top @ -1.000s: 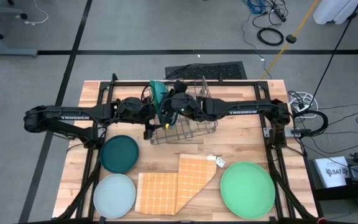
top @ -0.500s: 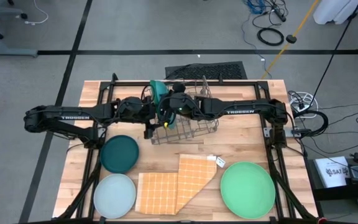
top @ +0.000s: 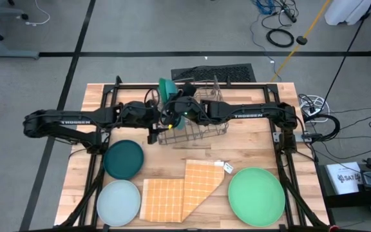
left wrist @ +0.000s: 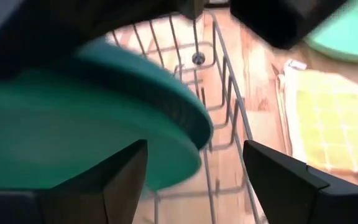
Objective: Sort dishes
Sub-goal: Put the green plate on the dish rack, then put the light green plate on the dish rack
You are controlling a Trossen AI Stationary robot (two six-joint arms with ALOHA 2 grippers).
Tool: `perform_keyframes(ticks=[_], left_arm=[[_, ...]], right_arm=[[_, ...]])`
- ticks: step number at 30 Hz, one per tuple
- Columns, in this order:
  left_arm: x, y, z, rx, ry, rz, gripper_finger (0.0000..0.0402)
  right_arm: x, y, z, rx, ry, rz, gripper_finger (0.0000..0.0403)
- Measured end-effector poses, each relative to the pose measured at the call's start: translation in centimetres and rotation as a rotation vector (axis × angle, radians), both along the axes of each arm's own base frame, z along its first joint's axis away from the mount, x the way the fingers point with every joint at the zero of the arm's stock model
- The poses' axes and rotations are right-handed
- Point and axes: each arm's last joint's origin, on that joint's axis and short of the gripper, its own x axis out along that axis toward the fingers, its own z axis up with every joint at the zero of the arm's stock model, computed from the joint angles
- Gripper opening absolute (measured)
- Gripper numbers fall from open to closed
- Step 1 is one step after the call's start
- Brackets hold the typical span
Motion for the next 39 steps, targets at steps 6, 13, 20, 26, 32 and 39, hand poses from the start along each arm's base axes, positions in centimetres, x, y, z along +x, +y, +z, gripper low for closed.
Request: perform_keyframes(ticks=[6, 13, 20, 26, 32, 39], left_arm=[[-1.6, -0.3, 0.8, -0.044, -0.001, 0.029, 0.0274], [-2.9, -0.5, 1.2, -0.091, 0.017, 0.059, 0.0274], [-3.1, -0.5, 1.2, -0.092, 0.023, 0.065, 0.0274], [-3.2, -0.5, 1.0, -0.096, 0.050, 0.067, 0.0274], [-3.2, -0.5, 0.9, -0.110, 0.052, 0.076, 0.0274], [-3.4, -0.6, 0.8, -0.117, 0.075, 0.080, 0.0274]], right_arm=[[-0.2, 0.0, 0.2, -0.002, 0.004, 0.005, 0.0194], [-0.2, 0.2, 0.6, -0.027, 0.000, 0.032, 0.0194], [-0.1, 0.4, 0.6, -0.025, 0.001, 0.060, 0.0194], [-0.1, 0.8, 0.6, -0.034, 0.007, 0.077, 0.0194], [0.1, 0.9, 0.7, -0.014, -0.012, 0.127, 0.0199], [0.4, 1.6, 1.4, -0.068, -0.043, 0.167, 0.0237]])
